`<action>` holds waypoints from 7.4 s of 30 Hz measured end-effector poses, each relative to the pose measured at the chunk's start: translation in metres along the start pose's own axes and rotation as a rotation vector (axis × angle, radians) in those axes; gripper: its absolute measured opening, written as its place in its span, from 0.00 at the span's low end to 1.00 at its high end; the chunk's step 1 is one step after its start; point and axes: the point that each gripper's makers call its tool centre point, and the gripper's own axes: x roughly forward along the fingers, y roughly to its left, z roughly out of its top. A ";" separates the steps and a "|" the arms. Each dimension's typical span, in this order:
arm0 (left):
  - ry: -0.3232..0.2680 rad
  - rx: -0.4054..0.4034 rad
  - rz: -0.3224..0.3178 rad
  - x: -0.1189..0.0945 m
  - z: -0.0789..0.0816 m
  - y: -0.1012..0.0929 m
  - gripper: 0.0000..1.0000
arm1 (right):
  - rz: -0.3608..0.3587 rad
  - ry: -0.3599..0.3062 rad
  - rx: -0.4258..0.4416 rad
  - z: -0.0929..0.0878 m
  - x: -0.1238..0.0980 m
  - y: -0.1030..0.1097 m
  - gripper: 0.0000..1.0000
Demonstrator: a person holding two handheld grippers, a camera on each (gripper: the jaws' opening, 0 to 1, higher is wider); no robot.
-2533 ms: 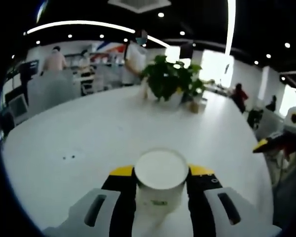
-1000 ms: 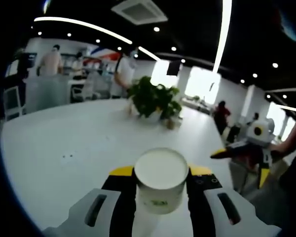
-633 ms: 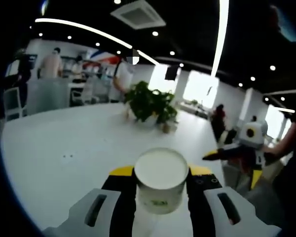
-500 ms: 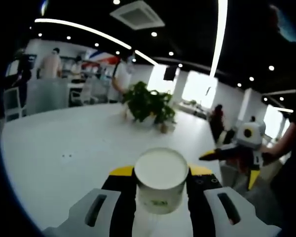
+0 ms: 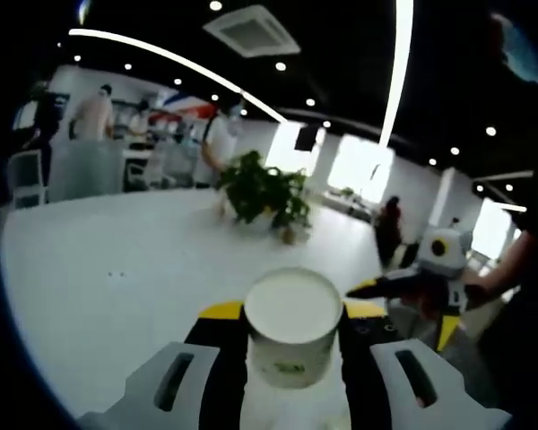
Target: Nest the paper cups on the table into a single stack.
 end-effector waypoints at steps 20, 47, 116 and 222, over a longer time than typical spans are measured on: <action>-0.007 -0.039 -0.037 -0.012 -0.008 -0.027 0.37 | 0.117 -0.014 0.014 0.002 0.012 0.037 0.89; -0.008 -0.063 -0.108 -0.006 -0.007 -0.054 0.37 | 0.266 -0.050 0.038 0.011 0.015 0.076 0.78; -0.005 -0.057 -0.223 -0.008 0.001 -0.076 0.37 | 0.398 -0.347 0.392 0.066 -0.015 0.037 0.14; -0.062 0.081 -0.015 -0.043 -0.008 -0.052 0.85 | 0.541 -0.409 0.618 0.078 -0.015 0.051 0.00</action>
